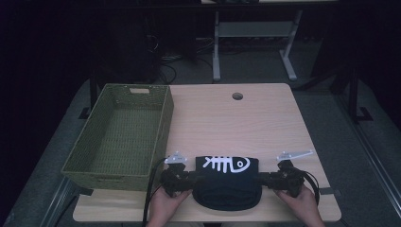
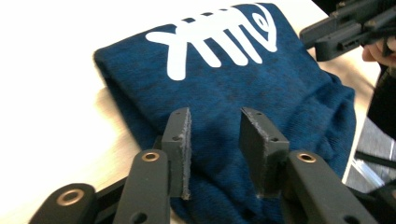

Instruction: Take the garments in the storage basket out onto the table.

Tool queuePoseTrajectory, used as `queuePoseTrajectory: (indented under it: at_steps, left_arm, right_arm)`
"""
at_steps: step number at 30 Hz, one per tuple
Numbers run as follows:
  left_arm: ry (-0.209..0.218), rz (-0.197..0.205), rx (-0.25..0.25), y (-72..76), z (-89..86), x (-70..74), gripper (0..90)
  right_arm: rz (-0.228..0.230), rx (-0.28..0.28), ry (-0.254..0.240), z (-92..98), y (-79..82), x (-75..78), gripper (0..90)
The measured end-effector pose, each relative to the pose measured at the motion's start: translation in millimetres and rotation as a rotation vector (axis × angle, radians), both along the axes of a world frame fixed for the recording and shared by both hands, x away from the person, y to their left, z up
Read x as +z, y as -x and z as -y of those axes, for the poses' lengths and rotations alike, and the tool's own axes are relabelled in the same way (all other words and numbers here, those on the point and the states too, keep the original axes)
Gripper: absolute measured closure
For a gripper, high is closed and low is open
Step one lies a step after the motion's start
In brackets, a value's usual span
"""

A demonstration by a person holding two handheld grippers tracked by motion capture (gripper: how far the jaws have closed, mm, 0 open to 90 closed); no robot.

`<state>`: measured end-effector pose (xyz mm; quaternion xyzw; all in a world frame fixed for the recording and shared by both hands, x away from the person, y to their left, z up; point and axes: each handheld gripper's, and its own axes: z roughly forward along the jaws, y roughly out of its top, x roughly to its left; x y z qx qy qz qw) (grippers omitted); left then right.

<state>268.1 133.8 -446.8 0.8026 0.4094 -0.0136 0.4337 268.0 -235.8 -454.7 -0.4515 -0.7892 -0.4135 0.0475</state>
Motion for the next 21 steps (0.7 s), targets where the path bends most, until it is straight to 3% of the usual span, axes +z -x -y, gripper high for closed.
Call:
queuePoseTrajectory:
  at_steps: [9, 21]
  left_arm:
    - [0.029, -0.06, 0.04, -6.5, -5.7, -12.6, 55.6]
    - [0.012, -0.082, 0.066, -12.1, -1.4, -17.7, 42.9]
  right_arm:
    - [-0.023, -0.058, -0.006, 5.7, -4.8, -7.7, 55.4]
    - [-0.044, -0.073, -0.019, 5.4, -8.0, -13.9, 47.6]
